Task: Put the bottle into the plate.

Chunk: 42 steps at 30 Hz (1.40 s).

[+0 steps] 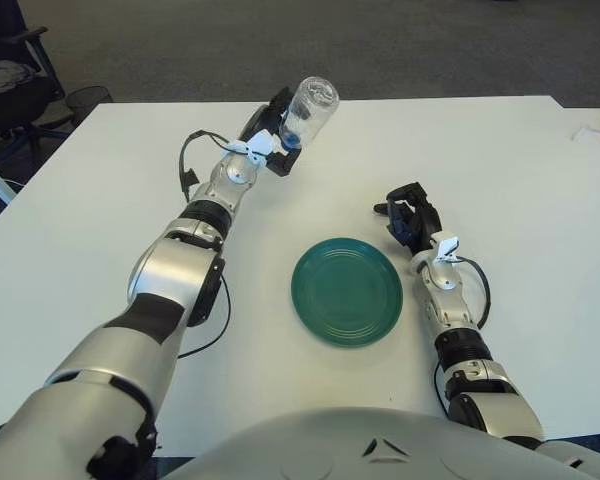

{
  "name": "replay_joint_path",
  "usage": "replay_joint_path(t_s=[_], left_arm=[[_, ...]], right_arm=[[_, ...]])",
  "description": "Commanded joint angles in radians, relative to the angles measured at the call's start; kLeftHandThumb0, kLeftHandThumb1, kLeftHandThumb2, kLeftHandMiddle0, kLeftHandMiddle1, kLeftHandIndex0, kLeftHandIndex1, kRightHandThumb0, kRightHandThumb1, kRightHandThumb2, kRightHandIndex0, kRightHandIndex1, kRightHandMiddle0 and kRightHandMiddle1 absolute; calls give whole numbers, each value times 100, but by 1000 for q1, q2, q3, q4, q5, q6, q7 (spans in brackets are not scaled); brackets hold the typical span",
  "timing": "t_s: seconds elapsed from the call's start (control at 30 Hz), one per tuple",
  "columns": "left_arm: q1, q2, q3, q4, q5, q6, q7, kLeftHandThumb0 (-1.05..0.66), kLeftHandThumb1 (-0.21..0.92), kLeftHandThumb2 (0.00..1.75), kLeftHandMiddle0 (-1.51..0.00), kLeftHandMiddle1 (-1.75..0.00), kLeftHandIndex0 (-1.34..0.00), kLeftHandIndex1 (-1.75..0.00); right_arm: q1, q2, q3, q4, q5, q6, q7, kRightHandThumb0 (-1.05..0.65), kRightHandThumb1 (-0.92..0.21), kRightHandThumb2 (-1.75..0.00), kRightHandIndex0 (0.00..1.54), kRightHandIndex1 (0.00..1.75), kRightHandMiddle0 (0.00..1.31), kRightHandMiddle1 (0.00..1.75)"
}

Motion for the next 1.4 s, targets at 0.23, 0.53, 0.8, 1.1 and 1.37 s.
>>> replay_joint_path(t_s=[0.23,0.53,0.8,1.1,1.37], left_arm=[[78,67,-90,-169,104,-211,21,0,4,161,-85,-164,-60,-175],[197,99,-143,-330,89,-349,-111,0,4,161,-84,-166,-60,-175],[226,135,-200,-388,177,-395,-145,0,6,159,-83,-167,-58,-175],[230,162,-243,-408,214,-433,-188,0,6,158,-83,-165,-58,-175],[266,170,-273,-422,232,-462,-204,0,6,158,-83,-165,-58,-175]], right_arm=[[54,14,7,60,5,56,1,-35,-92,-51,39,109,20,175],[39,23,-5,82,14,51,-7,-35,-92,-51,39,109,20,175],[26,29,-18,99,31,45,6,-35,-92,-51,39,109,20,175],[69,39,0,1,27,54,-1,-36,-83,-64,39,111,25,174],[50,31,0,39,15,53,-17,-36,-80,-66,37,116,28,172]])
